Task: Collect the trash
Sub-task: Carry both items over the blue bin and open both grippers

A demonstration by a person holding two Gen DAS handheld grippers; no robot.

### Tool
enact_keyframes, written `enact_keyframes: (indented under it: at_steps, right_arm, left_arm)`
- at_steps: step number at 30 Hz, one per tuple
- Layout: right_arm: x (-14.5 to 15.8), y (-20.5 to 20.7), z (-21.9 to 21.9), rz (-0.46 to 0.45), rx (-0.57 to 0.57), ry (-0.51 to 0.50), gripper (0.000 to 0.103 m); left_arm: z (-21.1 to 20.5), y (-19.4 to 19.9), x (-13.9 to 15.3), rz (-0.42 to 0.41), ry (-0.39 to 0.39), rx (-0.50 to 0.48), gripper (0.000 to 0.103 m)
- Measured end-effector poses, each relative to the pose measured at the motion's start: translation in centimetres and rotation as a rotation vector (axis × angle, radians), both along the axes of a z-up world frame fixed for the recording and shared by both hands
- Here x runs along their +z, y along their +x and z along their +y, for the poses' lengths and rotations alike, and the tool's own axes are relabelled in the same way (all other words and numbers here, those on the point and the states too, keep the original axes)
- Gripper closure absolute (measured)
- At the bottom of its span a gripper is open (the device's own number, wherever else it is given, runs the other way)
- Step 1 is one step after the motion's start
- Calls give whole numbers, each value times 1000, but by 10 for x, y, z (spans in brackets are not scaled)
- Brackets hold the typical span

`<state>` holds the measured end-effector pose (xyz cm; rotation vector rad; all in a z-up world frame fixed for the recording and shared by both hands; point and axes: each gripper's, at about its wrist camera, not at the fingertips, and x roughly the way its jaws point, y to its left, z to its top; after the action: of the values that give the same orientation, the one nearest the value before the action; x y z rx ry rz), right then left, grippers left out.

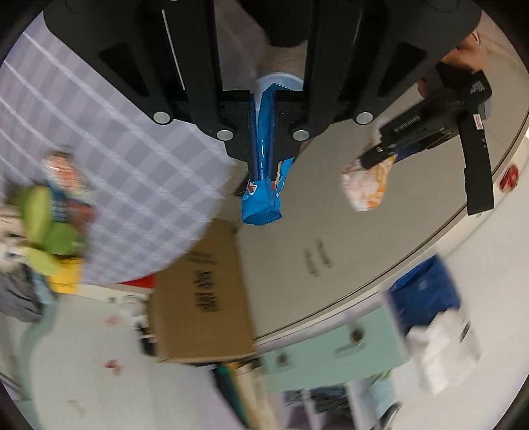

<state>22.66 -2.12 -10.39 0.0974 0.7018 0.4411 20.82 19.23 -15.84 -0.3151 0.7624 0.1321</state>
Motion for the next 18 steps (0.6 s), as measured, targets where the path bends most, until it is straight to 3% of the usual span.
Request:
enact_keyframes:
  at_steps: [7, 11, 13, 14, 15, 18]
  right_arm:
    - [-54, 53, 83, 88, 109, -27, 94]
    - [-95, 73, 110, 185, 106, -78, 93]
    - [-103, 74, 110, 204, 104, -72, 81]
    - [-106, 73, 108, 209, 100, -67, 60]
    - [-107, 72, 107, 207, 97, -65, 48]
    - [-108, 71, 104, 201, 91, -66, 48]
  left_arm:
    - [49, 12, -26, 72, 34, 121, 49]
    - [65, 20, -40, 119, 39, 145, 49]
    - [69, 23, -47, 138, 44, 147, 49]
    - [70, 24, -50, 144, 44, 146, 49]
    - [70, 26, -53, 153, 40, 145, 49]
    - [70, 31, -62, 170, 34, 135, 49]
